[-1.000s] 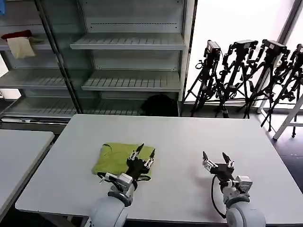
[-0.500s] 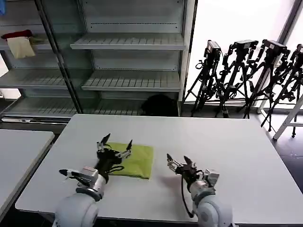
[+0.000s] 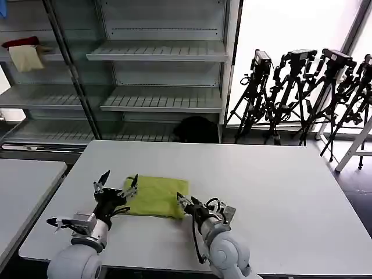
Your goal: Fold and organize the clothes.
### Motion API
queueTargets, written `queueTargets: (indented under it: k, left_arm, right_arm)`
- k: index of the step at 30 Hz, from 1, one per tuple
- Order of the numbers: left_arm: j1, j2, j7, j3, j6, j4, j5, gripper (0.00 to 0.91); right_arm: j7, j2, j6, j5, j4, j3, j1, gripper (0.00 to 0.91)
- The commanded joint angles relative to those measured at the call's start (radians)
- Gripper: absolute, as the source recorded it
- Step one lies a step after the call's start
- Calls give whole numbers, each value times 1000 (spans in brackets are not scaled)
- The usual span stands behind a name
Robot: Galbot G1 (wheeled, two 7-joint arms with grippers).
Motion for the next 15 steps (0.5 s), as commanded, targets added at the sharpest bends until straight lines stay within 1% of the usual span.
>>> queueTargets:
  k: [1,4,7,15]
  left_arm:
    - [25,-2,-3,-48,-13,-3,-39,907]
    - [28,-3,-3,-51,-13,-5,-47,907]
    - [32,-3,-3,-56,-14,-5,-58,907]
    - [35,-2,-3,-63,-27,16,-61,907]
  right_arm:
    - [100,45,-10,69,-44,-46,44,0]
    - [126,49,-10,82,-54,-43,54,0]
    - [139,50,-9,85,-65,-38,60,0]
    - [144,37,-7,87,-40,-18,62,0]
